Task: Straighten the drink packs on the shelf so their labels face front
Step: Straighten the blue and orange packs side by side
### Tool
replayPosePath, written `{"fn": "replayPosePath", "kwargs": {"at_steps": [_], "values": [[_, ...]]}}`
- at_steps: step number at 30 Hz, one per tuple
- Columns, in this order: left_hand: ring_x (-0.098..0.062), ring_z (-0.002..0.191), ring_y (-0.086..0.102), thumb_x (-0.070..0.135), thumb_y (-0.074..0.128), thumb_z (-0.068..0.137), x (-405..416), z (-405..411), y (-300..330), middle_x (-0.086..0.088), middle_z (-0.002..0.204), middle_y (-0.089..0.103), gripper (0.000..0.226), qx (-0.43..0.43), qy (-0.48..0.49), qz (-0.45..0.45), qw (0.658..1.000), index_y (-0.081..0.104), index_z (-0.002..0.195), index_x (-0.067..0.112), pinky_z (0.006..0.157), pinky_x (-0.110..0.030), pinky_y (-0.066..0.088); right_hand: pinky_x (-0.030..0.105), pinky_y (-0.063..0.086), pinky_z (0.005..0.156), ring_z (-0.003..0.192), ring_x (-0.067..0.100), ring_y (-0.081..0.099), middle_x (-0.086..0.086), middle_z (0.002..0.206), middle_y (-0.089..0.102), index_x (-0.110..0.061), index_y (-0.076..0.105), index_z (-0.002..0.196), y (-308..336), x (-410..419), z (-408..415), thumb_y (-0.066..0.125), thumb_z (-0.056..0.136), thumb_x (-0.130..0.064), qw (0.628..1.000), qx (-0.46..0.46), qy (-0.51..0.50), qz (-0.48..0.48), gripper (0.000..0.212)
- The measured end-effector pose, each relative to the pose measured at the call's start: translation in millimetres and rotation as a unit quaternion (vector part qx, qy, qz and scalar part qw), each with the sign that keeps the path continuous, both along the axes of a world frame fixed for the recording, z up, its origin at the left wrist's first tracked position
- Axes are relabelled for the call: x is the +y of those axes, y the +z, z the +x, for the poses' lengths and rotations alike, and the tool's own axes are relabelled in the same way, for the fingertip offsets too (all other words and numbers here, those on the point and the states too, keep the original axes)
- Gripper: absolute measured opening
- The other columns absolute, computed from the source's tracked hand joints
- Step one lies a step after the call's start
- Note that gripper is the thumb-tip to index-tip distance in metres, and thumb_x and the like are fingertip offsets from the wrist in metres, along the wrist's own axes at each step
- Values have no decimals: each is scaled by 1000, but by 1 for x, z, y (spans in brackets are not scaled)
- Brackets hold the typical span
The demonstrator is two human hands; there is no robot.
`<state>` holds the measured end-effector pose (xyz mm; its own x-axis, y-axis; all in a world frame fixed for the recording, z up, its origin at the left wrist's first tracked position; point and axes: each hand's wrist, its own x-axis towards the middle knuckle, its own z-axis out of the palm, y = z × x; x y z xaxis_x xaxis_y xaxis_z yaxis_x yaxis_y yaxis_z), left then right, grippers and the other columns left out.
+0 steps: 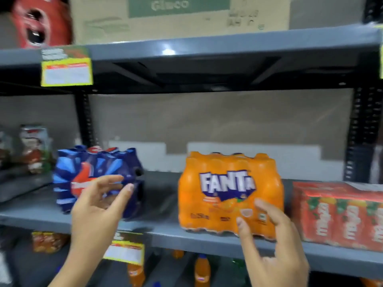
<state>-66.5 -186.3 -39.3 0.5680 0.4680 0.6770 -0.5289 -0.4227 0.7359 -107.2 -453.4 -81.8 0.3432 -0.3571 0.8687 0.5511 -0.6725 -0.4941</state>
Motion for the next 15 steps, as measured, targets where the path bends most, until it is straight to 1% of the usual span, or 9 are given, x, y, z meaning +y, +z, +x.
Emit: {"fn": "replayPosePath", "kwargs": {"at_steps": [1,3,5,6,8,10,11,13,15], "values": [[0,85,69,19,80,83,28,0,1,-5,104,72,25,-30,44,-19,998,69,104,27,77,-10,55,22,52,85,102,4,64,-7,106,73,-20,74,106,-3,21,2,79,78,-30,999,-23,39,-18,29],[-19,106,70,36,82,82,91,8,-1,-9,122,67,35,-24,88,-48,995,64,112,36,94,-30,57,14,49,82,96,-3,64,-19,97,71,-33,72,96,-7,63,11,80,74,-30,987,13,152,-48,23],[-26,125,61,57,81,73,146,16,-2,-8,140,58,72,56,110,-49,991,55,134,29,105,-45,49,9,45,87,101,-7,62,-25,106,66,-43,66,101,-6,110,24,76,76,-39,954,123,262,-76,27],[-26,132,55,58,80,72,164,20,-1,-8,147,54,86,89,100,-57,989,48,144,22,108,-43,45,11,45,92,107,-6,60,-26,111,64,-46,63,107,-3,131,33,73,78,-43,932,186,300,-85,30],[-27,137,51,45,77,81,185,32,4,-9,152,49,87,148,43,-78,985,41,152,10,106,-37,42,23,49,101,116,-2,58,-24,122,62,-41,58,125,6,169,58,73,82,-41,898,271,340,-71,46],[-27,123,63,44,79,79,195,45,7,-14,144,59,83,193,-67,-136,969,49,147,6,96,-36,51,31,55,97,114,5,62,-12,128,64,-31,54,132,19,196,81,78,80,-35,882,308,354,-32,58],[-25,108,71,44,79,80,196,49,7,-16,134,66,75,211,-122,-175,954,56,139,4,84,-34,59,34,58,92,112,10,65,-7,126,66,-27,56,129,24,204,91,81,77,-34,884,314,347,-21,58],[-18,82,79,30,71,91,202,56,3,-14,116,75,43,223,-176,-203,937,66,123,3,63,-27,62,38,58,89,109,17,67,-3,121,70,-23,59,121,29,211,103,84,73,-37,894,319,314,-21,56],[-18,84,80,26,70,90,202,57,2,-7,105,79,32,221,-182,-202,936,70,114,5,64,-28,61,40,58,90,109,18,68,-3,120,71,-21,59,119,28,209,107,83,73,-40,897,324,299,-27,55]]}}
